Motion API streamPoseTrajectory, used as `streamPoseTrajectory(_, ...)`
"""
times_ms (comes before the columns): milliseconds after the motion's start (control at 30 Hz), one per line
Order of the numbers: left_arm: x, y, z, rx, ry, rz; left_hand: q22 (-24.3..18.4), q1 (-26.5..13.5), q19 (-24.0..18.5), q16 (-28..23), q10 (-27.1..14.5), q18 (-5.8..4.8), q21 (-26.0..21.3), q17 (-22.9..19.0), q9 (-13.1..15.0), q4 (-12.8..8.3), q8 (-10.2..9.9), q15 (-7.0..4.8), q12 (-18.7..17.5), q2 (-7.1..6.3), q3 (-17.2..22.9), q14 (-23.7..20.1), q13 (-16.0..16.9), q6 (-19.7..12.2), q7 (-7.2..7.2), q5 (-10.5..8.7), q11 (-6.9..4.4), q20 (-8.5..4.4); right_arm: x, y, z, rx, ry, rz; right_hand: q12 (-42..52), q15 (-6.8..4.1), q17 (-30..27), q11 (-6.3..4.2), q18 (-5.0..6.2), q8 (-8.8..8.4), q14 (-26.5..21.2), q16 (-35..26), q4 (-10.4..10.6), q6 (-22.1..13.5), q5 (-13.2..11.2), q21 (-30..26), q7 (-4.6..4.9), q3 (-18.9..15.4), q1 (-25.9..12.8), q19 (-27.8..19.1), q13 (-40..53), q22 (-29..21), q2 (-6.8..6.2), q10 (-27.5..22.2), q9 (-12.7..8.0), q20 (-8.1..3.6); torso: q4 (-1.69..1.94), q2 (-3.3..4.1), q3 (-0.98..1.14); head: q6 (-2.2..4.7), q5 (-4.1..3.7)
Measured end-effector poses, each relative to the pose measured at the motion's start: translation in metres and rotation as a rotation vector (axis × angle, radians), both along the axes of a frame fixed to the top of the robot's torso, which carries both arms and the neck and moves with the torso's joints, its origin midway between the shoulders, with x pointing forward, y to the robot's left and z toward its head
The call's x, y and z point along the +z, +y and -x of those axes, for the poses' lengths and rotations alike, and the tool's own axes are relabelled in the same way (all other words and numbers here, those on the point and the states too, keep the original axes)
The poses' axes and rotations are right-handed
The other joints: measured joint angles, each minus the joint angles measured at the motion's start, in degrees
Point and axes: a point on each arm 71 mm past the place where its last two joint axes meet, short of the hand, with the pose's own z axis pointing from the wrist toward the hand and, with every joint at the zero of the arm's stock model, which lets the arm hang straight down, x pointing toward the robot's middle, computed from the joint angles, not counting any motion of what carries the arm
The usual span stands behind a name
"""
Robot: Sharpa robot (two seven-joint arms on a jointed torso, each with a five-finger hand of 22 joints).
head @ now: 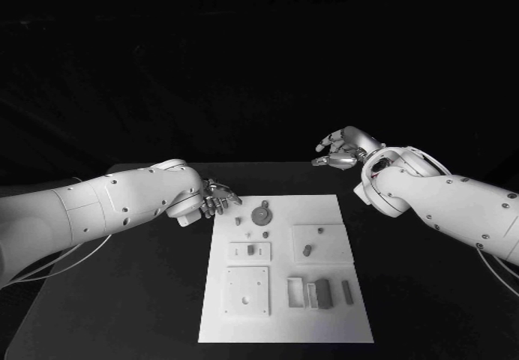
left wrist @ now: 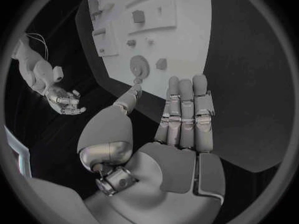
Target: Assemble the parts on the task board
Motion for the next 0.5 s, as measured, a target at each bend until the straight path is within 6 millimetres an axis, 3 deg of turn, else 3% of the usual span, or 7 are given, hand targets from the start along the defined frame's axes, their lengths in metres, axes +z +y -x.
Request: streamPoseTrajectory(500,-0.024,-0.012,0.003,-0.051,0.060,-0.060,0.4,-2.4,0.0,1.1,0.2,0.01,0.0,-0.1,0.0,1.1,0.3,0.00,0.0,1.78,-1.5,0.0,0.0,1.3,-0.85,0.00,-0.14,0.01,-0.001,0.001,0.001,0.004,0.002,0.000,0.0,0.00,0.0,0.00,0.00,0.00,0.0,0.0,0.0,0.0,0.0,0.0,-0.01,0.0,0.0,0.0,0.0,0.0,0.00,0.0,0.0,0.01,0.02,-0.03,-0.04,-0.18,-0.08)
